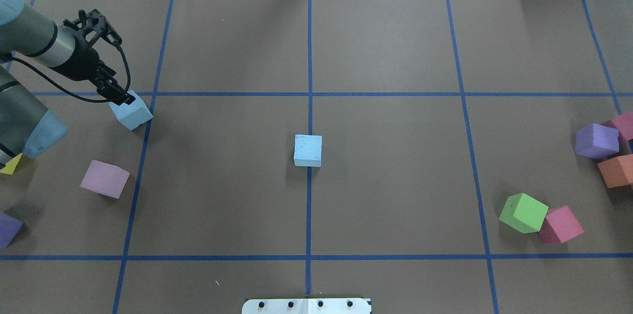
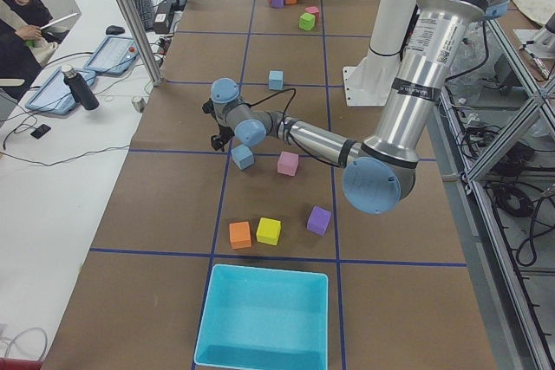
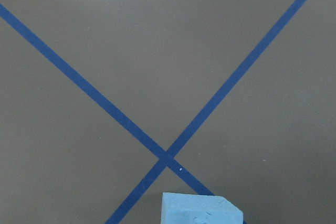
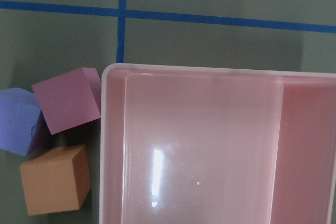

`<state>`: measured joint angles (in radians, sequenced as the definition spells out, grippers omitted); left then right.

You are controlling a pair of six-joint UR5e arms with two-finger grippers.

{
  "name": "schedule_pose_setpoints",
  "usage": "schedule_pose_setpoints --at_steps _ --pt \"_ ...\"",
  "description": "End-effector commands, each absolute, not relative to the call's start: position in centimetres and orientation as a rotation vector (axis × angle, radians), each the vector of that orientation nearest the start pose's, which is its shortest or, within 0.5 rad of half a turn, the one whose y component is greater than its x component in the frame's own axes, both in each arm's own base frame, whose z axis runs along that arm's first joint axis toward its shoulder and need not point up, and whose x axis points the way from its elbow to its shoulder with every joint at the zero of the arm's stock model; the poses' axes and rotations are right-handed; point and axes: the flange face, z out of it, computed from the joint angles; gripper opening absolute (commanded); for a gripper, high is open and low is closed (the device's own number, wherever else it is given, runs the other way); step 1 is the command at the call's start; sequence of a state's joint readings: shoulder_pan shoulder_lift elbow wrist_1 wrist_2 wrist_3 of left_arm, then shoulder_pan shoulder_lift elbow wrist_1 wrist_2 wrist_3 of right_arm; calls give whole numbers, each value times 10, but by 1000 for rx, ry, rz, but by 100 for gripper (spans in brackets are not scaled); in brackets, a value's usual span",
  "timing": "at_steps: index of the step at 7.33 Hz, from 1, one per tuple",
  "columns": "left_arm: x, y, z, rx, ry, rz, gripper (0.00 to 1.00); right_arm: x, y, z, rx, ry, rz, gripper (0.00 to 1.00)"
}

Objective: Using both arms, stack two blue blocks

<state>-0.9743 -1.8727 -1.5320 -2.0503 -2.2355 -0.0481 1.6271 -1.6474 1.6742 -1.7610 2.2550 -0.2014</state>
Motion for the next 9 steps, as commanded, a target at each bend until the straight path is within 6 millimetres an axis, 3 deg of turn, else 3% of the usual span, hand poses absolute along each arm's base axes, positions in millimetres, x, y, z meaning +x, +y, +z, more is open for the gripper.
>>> schedule_pose_setpoints --at_steps 1,7,9 --pt "301 -555 467 473 837 756 98 95 -440 669 -70 -698 -83 100" --pt "321 -538 481 432 842 780 98 95 -440 671 -73 -702 -81 100" --pt "342 -531 493 415 808 800 98 94 -439 673 -78 -701 -81 100"
